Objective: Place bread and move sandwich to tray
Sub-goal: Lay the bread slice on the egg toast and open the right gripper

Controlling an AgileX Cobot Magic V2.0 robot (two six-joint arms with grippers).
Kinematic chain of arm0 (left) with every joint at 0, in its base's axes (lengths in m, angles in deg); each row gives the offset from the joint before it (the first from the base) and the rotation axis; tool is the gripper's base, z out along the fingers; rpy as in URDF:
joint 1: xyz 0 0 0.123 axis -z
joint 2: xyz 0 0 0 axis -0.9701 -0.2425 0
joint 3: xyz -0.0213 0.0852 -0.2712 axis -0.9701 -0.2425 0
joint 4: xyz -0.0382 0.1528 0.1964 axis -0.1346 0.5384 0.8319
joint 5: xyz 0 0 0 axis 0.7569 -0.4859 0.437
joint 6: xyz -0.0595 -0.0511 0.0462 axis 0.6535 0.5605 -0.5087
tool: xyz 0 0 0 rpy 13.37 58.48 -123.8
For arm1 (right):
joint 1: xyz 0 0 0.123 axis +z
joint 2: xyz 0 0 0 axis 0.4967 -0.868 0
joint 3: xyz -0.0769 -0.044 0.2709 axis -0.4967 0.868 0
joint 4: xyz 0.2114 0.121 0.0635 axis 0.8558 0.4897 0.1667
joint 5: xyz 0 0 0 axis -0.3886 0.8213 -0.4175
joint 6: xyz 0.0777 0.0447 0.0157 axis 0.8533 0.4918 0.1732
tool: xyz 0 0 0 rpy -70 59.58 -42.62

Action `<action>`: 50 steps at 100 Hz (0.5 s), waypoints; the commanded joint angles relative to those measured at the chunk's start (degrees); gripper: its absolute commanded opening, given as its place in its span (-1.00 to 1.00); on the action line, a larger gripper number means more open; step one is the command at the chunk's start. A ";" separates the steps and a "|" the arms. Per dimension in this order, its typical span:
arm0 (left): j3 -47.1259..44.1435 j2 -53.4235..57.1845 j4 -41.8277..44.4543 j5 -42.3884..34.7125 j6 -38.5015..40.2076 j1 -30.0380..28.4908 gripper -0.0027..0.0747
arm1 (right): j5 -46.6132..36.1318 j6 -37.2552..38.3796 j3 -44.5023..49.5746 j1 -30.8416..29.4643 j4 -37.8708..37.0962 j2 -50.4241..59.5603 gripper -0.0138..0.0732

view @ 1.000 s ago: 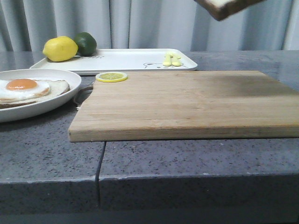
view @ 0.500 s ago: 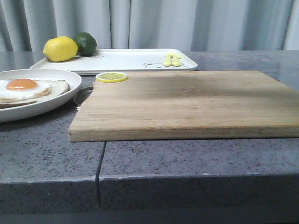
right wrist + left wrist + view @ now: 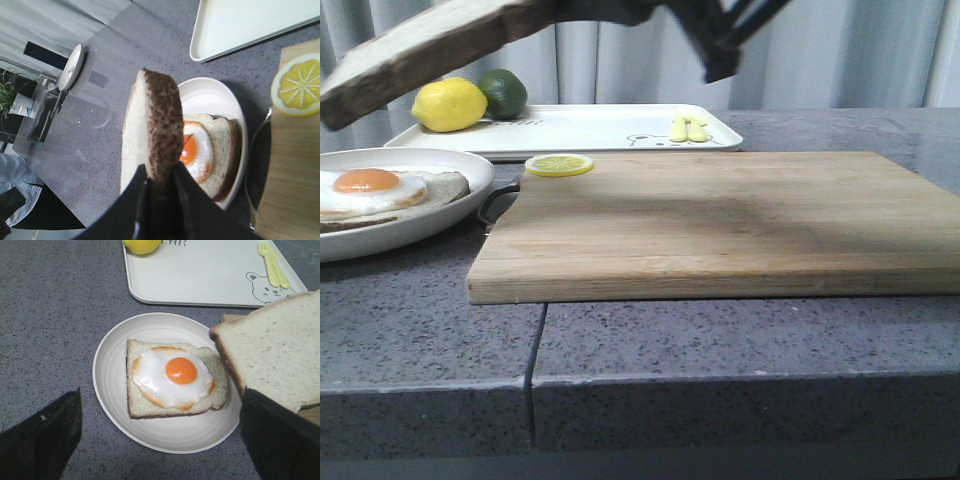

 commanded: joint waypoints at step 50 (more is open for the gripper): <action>2.10 -0.19 -1.17 -3.63 -0.03 0.12 0.61 | 0.52 1.09 -15.18 4.53 4.12 -14.88 -0.82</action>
